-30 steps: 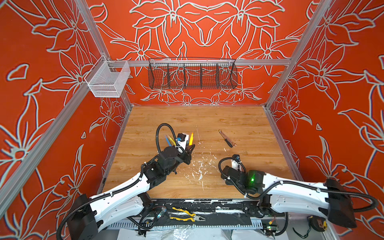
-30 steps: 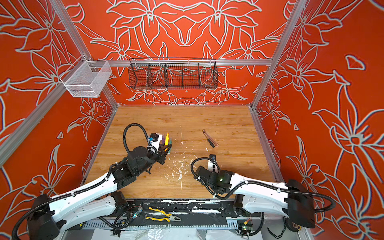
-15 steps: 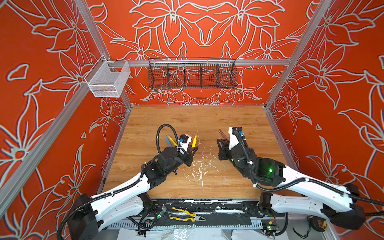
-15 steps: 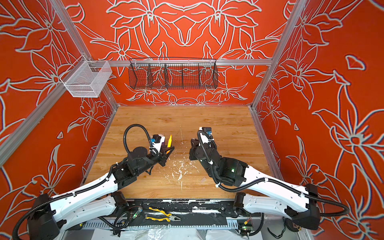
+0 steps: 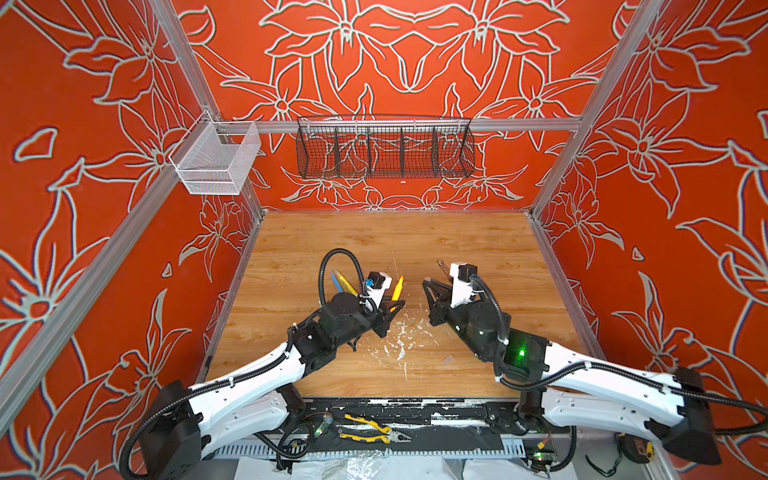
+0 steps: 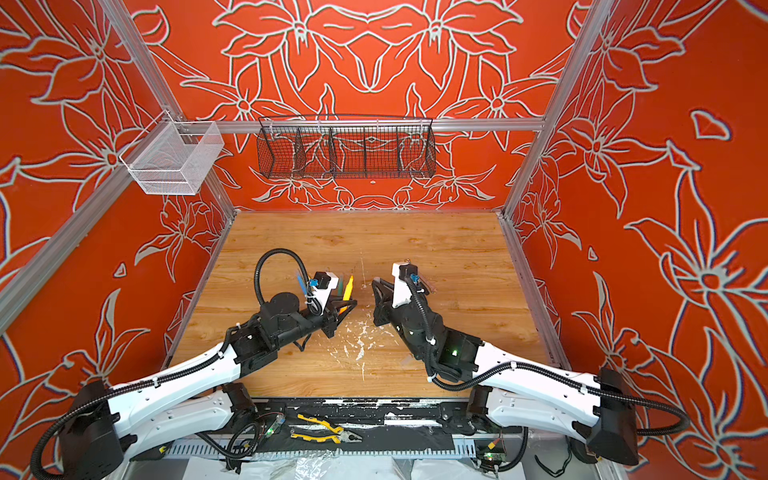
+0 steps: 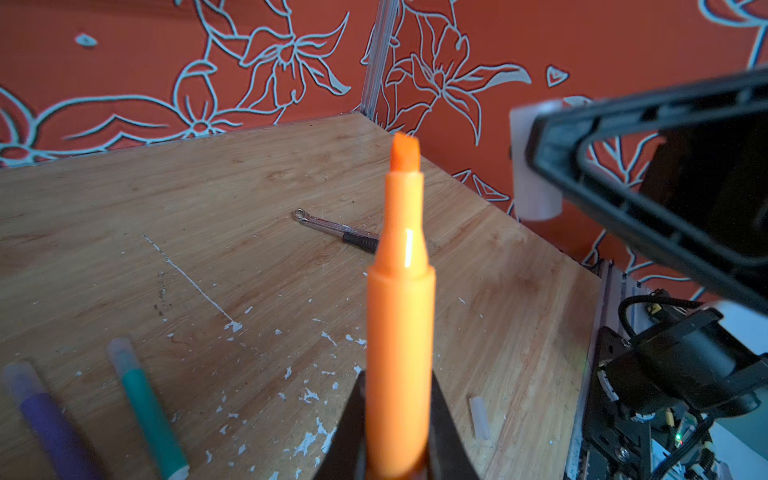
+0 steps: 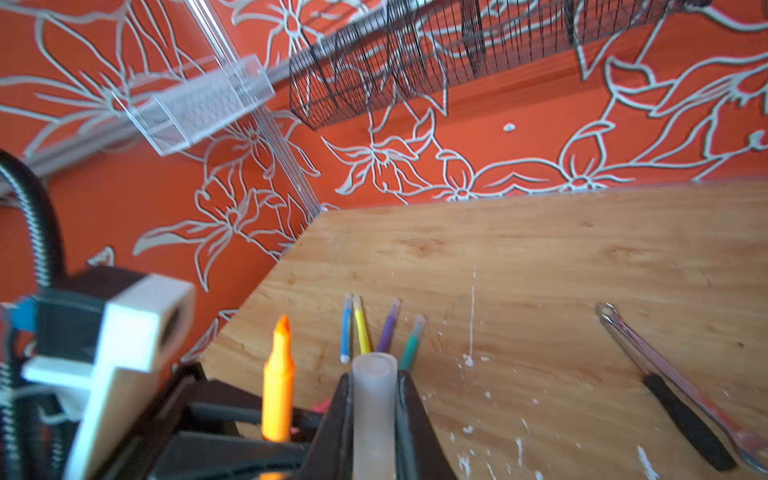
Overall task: Insert the pens into the pen caps
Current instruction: 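Lift the translucent cap with the right gripper toward the orange marker, then lower the cap onto the orange marker tip with the right gripper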
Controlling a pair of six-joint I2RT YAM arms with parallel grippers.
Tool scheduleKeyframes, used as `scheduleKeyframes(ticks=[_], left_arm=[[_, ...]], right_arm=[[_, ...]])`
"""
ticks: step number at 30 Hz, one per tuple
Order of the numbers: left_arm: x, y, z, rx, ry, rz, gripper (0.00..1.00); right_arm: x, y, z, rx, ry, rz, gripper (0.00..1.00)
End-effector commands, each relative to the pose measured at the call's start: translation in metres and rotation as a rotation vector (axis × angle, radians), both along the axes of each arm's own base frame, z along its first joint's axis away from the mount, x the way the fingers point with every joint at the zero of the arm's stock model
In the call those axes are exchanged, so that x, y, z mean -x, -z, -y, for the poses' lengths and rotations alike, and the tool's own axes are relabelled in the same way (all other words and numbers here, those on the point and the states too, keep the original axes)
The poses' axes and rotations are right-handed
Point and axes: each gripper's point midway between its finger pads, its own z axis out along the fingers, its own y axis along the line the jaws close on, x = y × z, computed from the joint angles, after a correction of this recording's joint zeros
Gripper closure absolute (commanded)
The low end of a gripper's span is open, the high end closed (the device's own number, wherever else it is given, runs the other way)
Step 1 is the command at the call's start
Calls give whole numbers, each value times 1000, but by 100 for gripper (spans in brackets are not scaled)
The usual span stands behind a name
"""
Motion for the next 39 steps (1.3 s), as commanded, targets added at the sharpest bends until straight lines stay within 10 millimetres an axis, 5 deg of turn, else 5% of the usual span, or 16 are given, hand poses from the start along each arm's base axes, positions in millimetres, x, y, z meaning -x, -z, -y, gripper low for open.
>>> scheduleKeyframes(ticks=[1,20,38,39], left_arm=[[2,-12,7,27,37,20,100],[18,-18,18,48,135,34,100],[12,-15,14,37,92,35,100],[14,-25,10,58,88,59,100]], right_arm=[[2,-48,-11,-127,-55,110,93],[2,-36,-28,-180,-145,130,96],[-11,-12,-41,-233,-172,57,99],[-12,-11,-42,-237,-175,54,99]])
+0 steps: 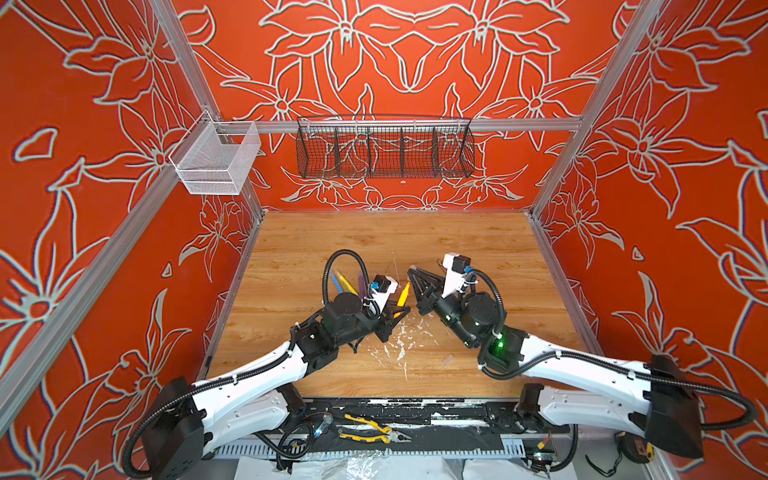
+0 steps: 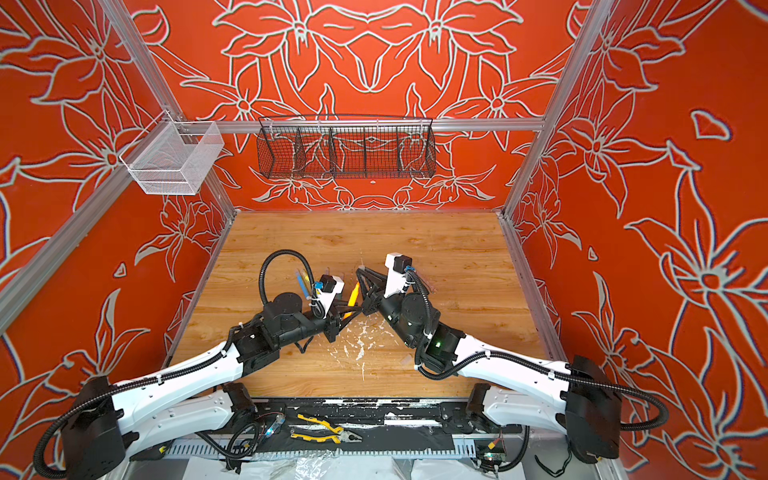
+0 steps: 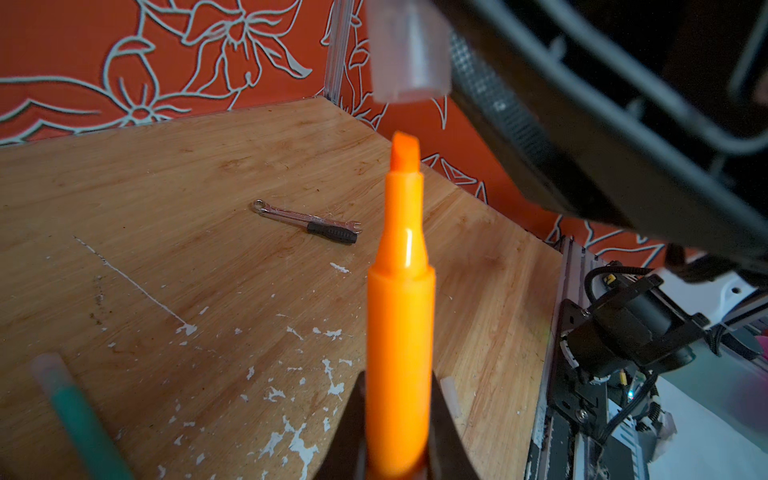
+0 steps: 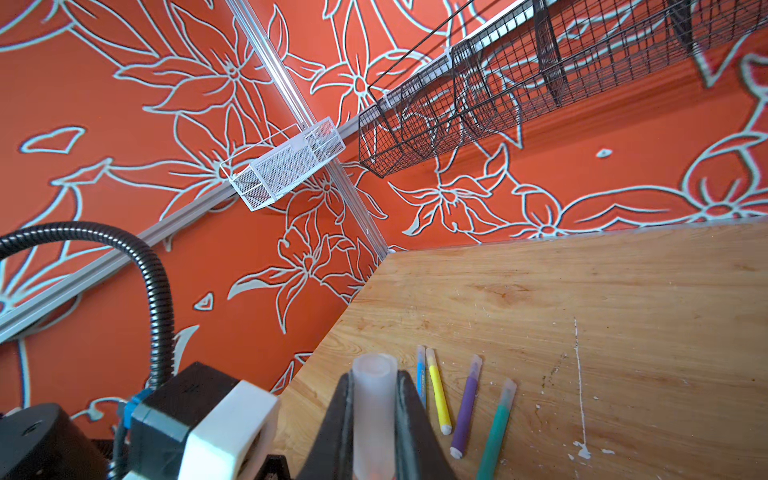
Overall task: Insert the pens into the pen caps
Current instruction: 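Lower the cap onto the orange marker tip with the right gripper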
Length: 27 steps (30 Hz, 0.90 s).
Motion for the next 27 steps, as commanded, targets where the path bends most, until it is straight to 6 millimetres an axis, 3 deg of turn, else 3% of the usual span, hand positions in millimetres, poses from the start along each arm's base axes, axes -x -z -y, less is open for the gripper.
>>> scheduleKeyframes(ticks=[1,18,27], left_arm=[[1,-26,-2,50,-10,72,100],[-6,-29,-16,67,-98,80,100],[-2,-33,-13,98,-72,64,100]], right_arm=[[1,1,-6,-49,-36,-9,99],[1,21,-22,-82,-93,-68,100],[22,22,-41,-113,-253,-75,100]])
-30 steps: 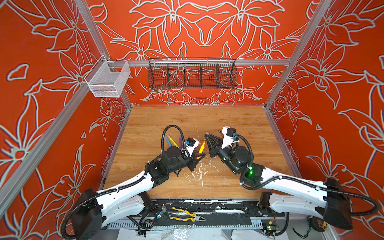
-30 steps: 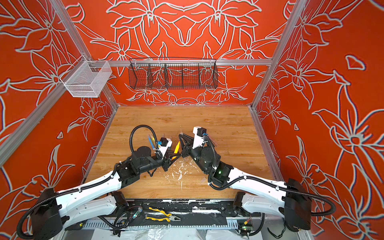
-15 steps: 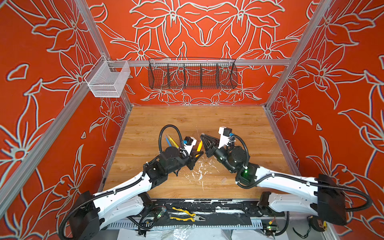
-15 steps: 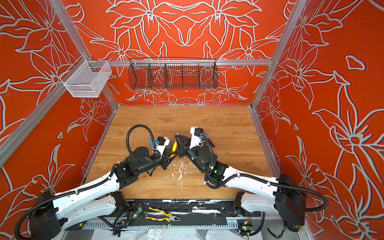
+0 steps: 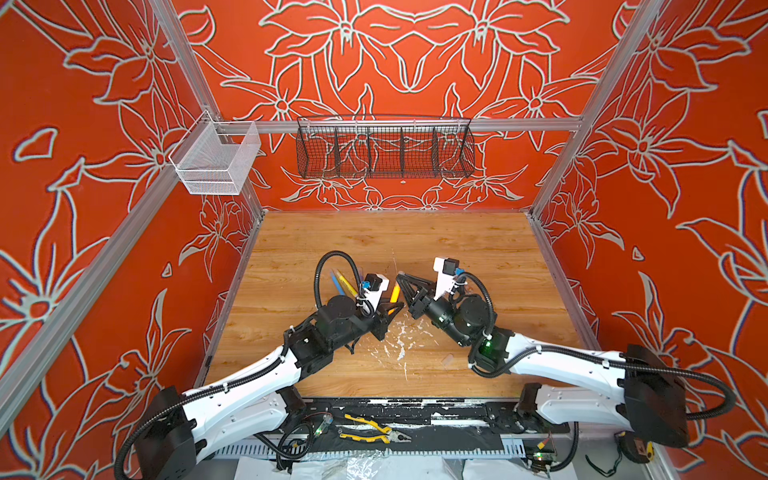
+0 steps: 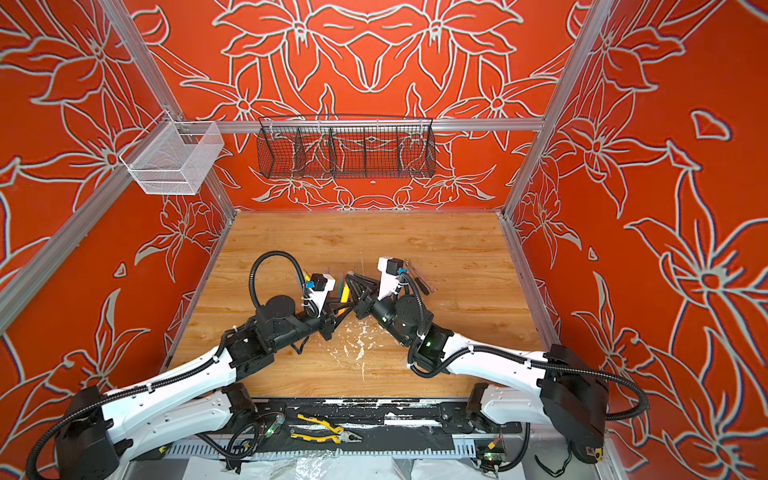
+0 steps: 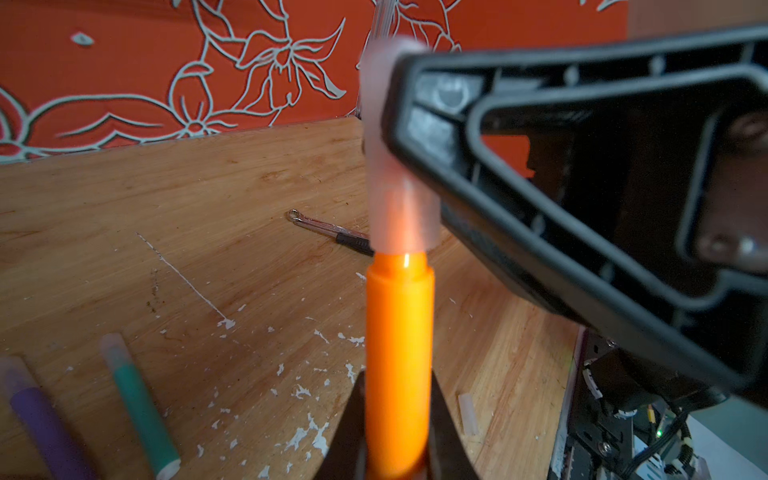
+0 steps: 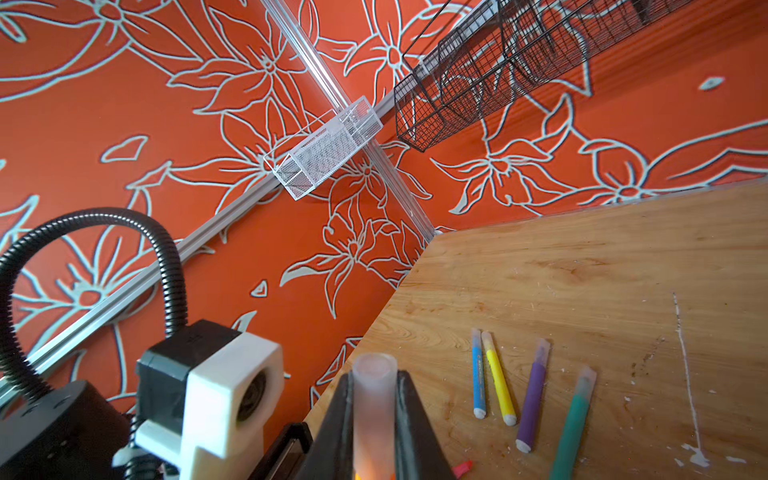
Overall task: Insert the pens into the pen caps
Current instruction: 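Lower the cap onto the orange marker tip with the right gripper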
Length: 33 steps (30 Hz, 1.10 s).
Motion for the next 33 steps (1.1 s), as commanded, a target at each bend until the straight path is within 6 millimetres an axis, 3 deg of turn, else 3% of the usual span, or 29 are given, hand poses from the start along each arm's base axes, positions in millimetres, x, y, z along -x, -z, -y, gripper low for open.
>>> scheduleKeyframes(ticks=[1,8,10,16,22,27,33], left_arm=[[5,-25,4,74,31,51,100],[10,-31,2,105,43,56,100],[12,-32,3,108,51,58,100],[15,-34,6,105,76,65,100],[15,-32,7,94,81,68,100],[14,-31,7,87,83,70,100],[13,-29,10,74,87,56,100]], right_arm=[[17,11,-16,3,-114,-23,100],[26,24,-18,20,-120,-37,99],[27,29,-15,20,-112,-50,83],[28,30,-9,40,-84,-57,53],[22,23,12,63,5,-63,36],[15,16,36,85,111,-102,29],[12,-18,39,97,137,-68,27]])
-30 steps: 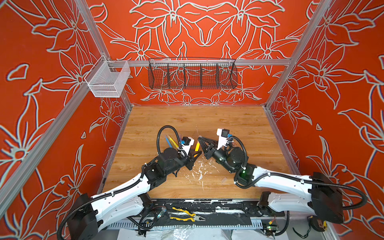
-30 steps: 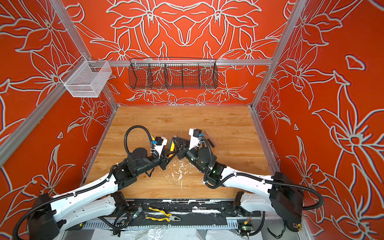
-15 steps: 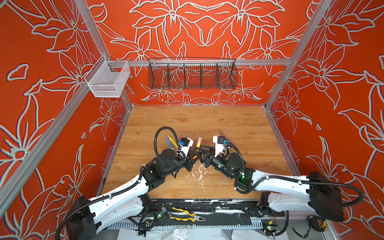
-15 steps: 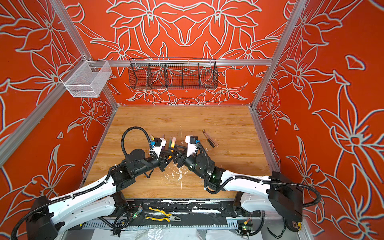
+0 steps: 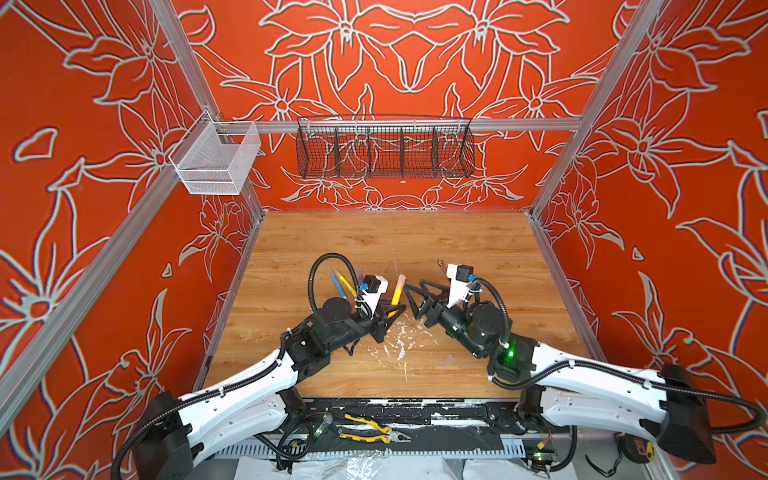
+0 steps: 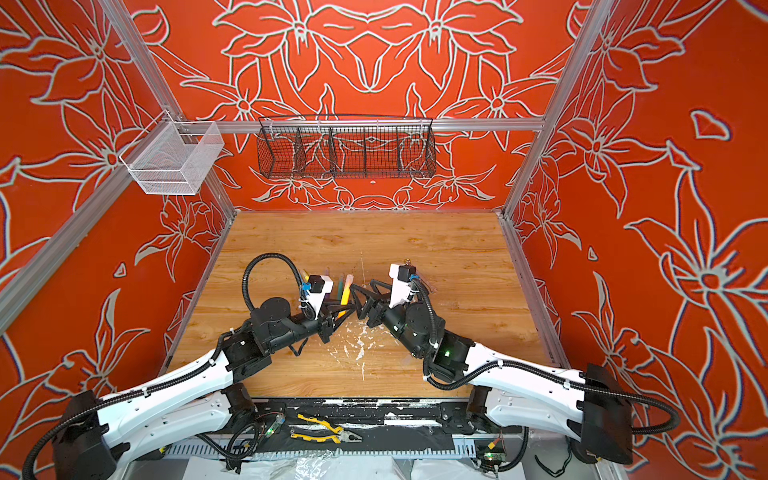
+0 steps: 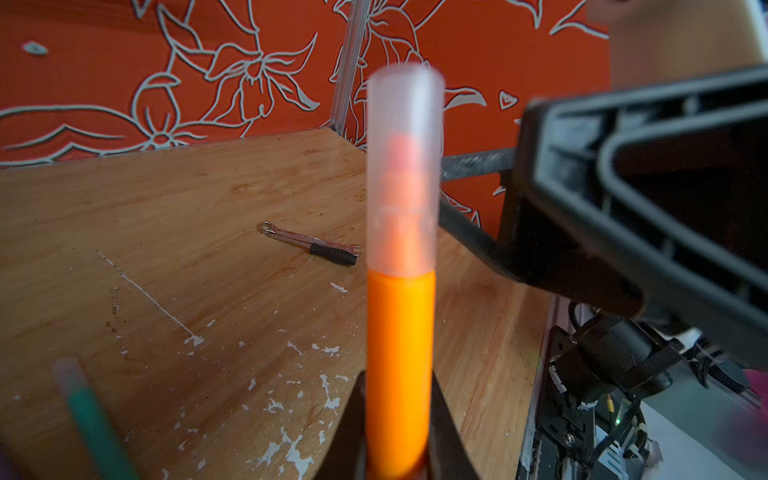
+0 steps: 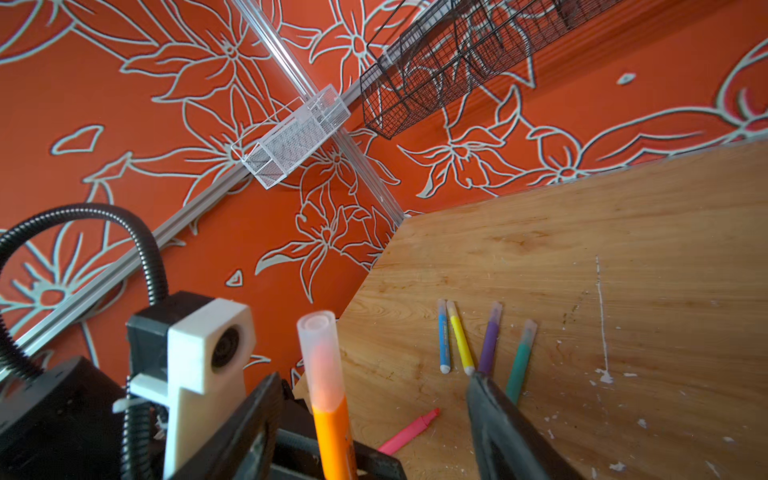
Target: Insert the pens into the pen caps
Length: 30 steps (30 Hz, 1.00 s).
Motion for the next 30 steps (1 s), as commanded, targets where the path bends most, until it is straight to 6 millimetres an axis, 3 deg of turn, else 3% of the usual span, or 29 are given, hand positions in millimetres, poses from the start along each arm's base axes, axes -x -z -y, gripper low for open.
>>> scheduleKeyframes(ticks=[1,9,19,27,30], left_arm=[[0,-19,5,24,21,45,100],[0,-18,6,17,23,48,100],[0,-19,6,16,24,47,100],[0,-18,5,17,17,47,100],[-1,-18,6,16,19,46,100]], right_arm=[[-8,-15,7,28,58,-2,27],[-20,-32,-7,64,71,-9,28],[-31,-21,-22,74,58,-49,57],[-30,-18,-32,96,19,-49,62],[-29,-18,-34,99,11,-46,69]])
